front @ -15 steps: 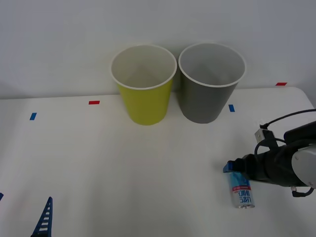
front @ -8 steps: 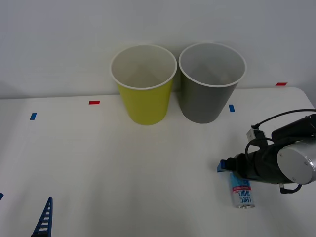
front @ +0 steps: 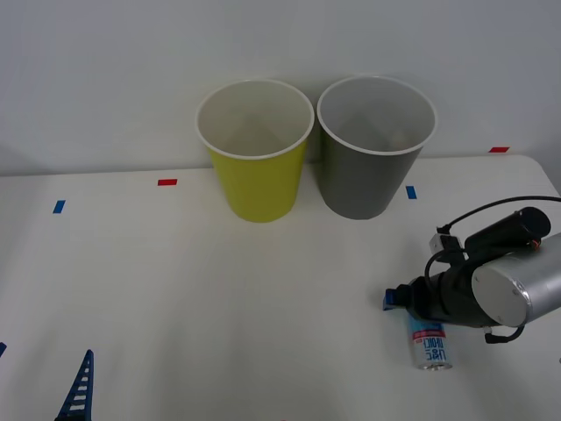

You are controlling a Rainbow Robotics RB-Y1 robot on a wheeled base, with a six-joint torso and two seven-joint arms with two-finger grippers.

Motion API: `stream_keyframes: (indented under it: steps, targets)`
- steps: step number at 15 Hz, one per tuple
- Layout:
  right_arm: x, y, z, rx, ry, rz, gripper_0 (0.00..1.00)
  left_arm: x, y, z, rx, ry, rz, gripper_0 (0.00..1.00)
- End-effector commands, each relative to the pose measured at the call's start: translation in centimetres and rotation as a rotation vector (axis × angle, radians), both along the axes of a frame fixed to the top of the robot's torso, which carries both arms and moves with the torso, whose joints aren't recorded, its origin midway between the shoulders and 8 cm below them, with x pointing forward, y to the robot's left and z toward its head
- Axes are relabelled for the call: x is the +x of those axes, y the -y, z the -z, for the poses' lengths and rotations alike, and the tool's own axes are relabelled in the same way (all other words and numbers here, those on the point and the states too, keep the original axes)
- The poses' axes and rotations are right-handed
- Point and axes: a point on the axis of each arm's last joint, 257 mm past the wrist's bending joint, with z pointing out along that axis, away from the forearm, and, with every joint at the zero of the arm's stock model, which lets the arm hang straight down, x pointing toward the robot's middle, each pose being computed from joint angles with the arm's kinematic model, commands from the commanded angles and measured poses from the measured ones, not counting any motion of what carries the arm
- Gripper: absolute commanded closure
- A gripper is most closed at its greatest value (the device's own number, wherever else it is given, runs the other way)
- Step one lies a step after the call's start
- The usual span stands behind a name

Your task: Put cans in the gray bin and PET bottles in the light green bin.

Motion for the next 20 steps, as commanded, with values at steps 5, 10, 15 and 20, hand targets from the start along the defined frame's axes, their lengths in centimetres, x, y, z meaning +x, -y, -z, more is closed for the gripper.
stream_keyframes:
  steps: [5,10,15,20]
  targets:
    - [0.3,0.6,0.3,-0.045,0.014,0.000,0.94,0.0,0.0,0.0,0.000,0.000,0.000,0.00]
    - [0.3,0.8,0.3,-0.053,0.017,0.001,1.00,0.0,0.0,0.0,0.000,0.000,0.000,0.00]
    - [-0.3,0.7,-0.2,-0.057,0.040,-0.013,1.00,0.0,0.0,0.0,0.000,0.000,0.000,0.00]
    - [0.2,0.6,-3.5,-0.061,0.152,-0.081,1.00,0.0,0.0,0.0,0.000,0.000,0.000,0.00]
